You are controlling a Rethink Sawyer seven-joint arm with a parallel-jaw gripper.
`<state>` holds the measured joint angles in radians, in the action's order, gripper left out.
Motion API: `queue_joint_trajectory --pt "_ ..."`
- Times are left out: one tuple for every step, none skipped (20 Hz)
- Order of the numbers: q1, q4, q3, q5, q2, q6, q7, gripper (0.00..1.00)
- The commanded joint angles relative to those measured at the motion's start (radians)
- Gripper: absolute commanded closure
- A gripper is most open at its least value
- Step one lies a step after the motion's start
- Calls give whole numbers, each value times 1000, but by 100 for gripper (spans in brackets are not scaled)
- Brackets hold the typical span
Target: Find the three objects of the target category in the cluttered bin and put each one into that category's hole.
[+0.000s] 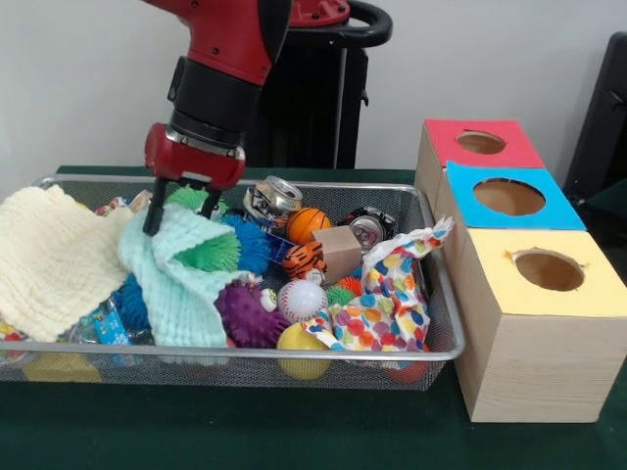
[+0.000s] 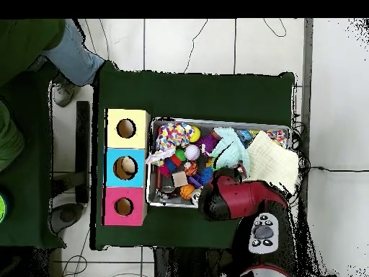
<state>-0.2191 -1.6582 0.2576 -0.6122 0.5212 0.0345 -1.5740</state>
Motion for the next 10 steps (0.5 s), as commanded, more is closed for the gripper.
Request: queue_joint_trajectory --pt "-74 27 -142 -49 -50 65 -6 0" --pt "-71 29 -145 -45 -63 60 -17 0" --pt "-67 32 -148 -40 -77 54 -29 0" --pt "-55 38 -140 -36 -90 46 -42 0" --pt "-36 50 -120 -31 -102 37 -56 0" --pt "-20 60 -103 -28 -112 26 -68 0" --pt "-7 68 -86 -27 -117 22 -74 0" --pt "6 76 -70 -26 -122 18 -79 0" --pt "-17 56 -96 -27 -98 47 -58 0" --pt "-40 37 -123 -28 -73 76 -38 0"
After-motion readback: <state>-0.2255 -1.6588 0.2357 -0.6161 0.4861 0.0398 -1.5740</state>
